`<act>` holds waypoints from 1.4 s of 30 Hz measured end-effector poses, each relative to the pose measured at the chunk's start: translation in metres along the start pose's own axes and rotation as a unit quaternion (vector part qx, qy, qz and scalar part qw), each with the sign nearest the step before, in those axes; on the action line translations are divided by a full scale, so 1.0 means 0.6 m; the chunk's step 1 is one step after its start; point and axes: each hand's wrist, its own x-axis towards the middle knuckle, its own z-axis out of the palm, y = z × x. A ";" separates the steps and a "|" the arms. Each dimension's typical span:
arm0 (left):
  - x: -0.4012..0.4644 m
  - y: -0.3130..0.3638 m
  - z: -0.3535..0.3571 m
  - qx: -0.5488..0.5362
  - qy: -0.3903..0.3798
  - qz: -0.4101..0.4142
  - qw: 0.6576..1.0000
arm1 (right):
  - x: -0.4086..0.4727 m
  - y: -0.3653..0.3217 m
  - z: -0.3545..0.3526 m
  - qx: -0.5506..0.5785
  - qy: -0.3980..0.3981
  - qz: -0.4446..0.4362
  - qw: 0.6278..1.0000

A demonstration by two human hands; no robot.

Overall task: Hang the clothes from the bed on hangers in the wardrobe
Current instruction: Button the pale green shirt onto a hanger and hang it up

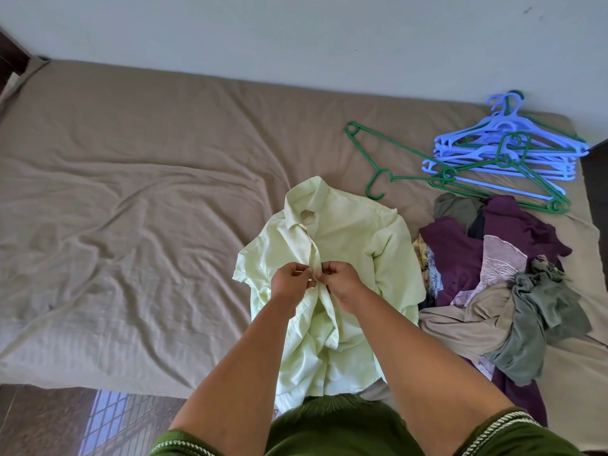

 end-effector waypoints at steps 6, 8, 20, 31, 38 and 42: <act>-0.007 0.012 0.002 0.046 0.091 0.037 0.994 | 0.004 -0.017 0.006 -0.190 0.091 -0.082 0.974; -0.009 0.017 0.006 0.037 0.083 0.036 0.995 | 0.001 -0.016 0.012 -0.218 0.095 -0.109 0.965; -0.004 0.009 0.005 -0.035 0.069 -0.008 0.997 | -0.006 -0.017 0.016 -0.220 0.097 -0.138 0.961; -0.002 0.011 0.016 -0.060 0.079 -0.021 0.995 | 0.000 -0.004 0.029 -0.203 0.135 -0.111 0.963; 0.003 0.010 0.008 0.038 0.081 0.021 0.996 | 0.006 -0.010 0.020 -0.138 0.096 -0.065 0.984; 0.011 0.008 0.004 0.068 0.069 0.009 0.995 | 0.002 -0.010 0.008 -0.067 0.037 -0.053 0.996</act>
